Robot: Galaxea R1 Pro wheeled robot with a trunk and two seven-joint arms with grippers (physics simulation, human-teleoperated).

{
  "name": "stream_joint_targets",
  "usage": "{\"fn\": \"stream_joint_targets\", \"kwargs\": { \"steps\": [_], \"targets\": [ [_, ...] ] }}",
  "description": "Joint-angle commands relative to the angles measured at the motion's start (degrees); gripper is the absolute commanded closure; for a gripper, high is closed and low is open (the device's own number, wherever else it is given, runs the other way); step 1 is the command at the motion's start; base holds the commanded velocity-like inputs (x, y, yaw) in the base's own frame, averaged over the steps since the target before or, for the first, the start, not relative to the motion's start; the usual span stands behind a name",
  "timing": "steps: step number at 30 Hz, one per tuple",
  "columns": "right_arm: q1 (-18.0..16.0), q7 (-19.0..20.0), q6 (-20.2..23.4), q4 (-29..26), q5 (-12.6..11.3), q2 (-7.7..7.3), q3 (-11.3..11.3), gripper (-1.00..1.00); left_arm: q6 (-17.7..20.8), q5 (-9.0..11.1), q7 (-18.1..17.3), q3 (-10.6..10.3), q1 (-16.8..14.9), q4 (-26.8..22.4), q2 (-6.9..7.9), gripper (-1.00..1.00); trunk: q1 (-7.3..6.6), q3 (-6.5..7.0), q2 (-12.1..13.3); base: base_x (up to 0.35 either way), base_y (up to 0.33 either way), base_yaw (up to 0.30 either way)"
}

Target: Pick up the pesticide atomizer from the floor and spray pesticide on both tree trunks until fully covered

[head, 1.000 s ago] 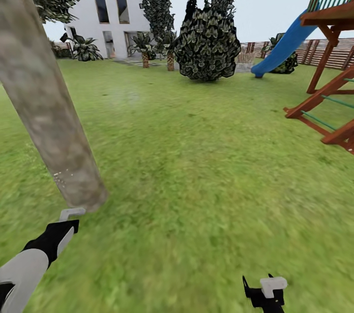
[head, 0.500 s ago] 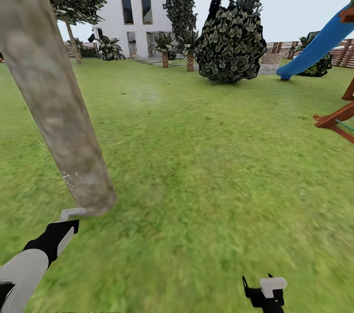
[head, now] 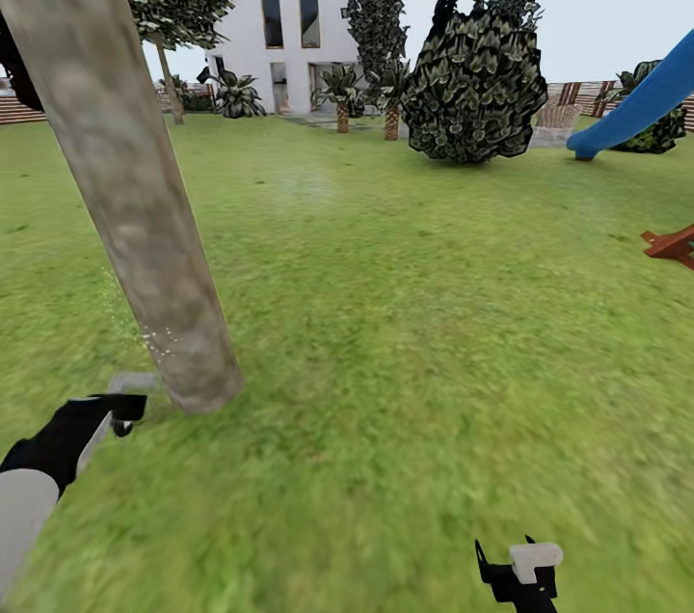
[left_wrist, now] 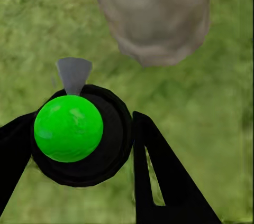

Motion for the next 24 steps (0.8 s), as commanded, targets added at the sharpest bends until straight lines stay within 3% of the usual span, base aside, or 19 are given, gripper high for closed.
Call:
{"fn": "stream_joint_targets", "kwargs": {
  "steps": [1,3,4,5,9,12,14,16,18,21,24],
  "targets": [
    [-0.05,-0.04,-0.23,0.06,0.63,0.02,-0.45,-1.00,3.28,-0.90,-3.83,0.26,0.01,-2.74,0.26,1.00,0.00,-0.06,-0.02,0.000,0.000,0.000],
    [-0.05,0.00,-0.23,0.06,0.63,0.02,-0.45,-1.00,10.10,-1.37,-8.83,0.19,-0.02,-8.20,0.67,1.00,0.00,-0.06,-0.02,0.000,0.000,0.000],
    [-0.05,0.03,-0.23,0.06,0.66,0.02,-0.45,-1.00,11.48,-1.73,-9.49,0.15,-0.56,-9.49,0.89,1.00,0.00,-0.06,-0.02,0.000,0.000,0.000],
    [-0.05,0.04,-0.23,0.04,0.66,-0.02,-0.45,-1.00,12.08,-3.20,-9.81,0.14,-2.03,-9.98,1.30,1.00,0.00,-0.06,-0.02,0.000,0.000,0.000],
    [-0.05,0.05,-0.23,0.05,0.64,-0.02,-0.45,-1.00,12.55,-8.14,-11.51,0.31,-2.74,-10.36,2.69,1.00,0.00,-0.06,-0.02,0.026,0.000,0.000],
    [-0.05,0.05,-0.23,0.05,0.66,-0.03,-0.45,-1.00,13.13,-8.45,-14.43,0.61,-3.41,-10.52,2.69,1.00,0.00,-0.06,-0.02,0.209,0.000,0.000],
    [-0.05,0.05,-0.23,0.06,0.65,-0.02,-0.45,-1.00,16.67,-8.50,-15.41,0.57,-3.62,-11.91,2.78,1.00,0.00,-0.06,-0.02,0.048,0.000,0.000],
    [-0.05,0.05,-0.23,0.06,0.66,-0.04,-0.45,-1.00,17.71,-8.62,-15.64,0.48,-3.81,-12.86,3.10,1.00,0.00,-0.06,-0.02,0.010,0.000,0.000],
    [-0.05,0.05,-0.23,0.05,0.64,-0.02,-0.45,-1.00,18.14,-8.53,-16.15,0.35,-5.17,-13.38,5.15,1.00,0.00,-0.06,-0.02,0.003,0.000,0.000],
    [-0.05,0.05,-0.23,0.06,0.67,-0.01,-0.45,-1.00,18.08,-8.67,-23.83,0.22,-5.21,-13.55,9.90,1.00,0.00,-0.06,-0.02,0.000,0.000,0.000],
    [-0.05,0.05,-0.23,0.06,0.64,-0.01,-0.45,-1.00,17.63,-8.68,-27.72,0.11,-4.93,-13.41,11.53,1.00,0.00,-0.06,-0.02,0.000,0.000,0.000]
  ]
}}
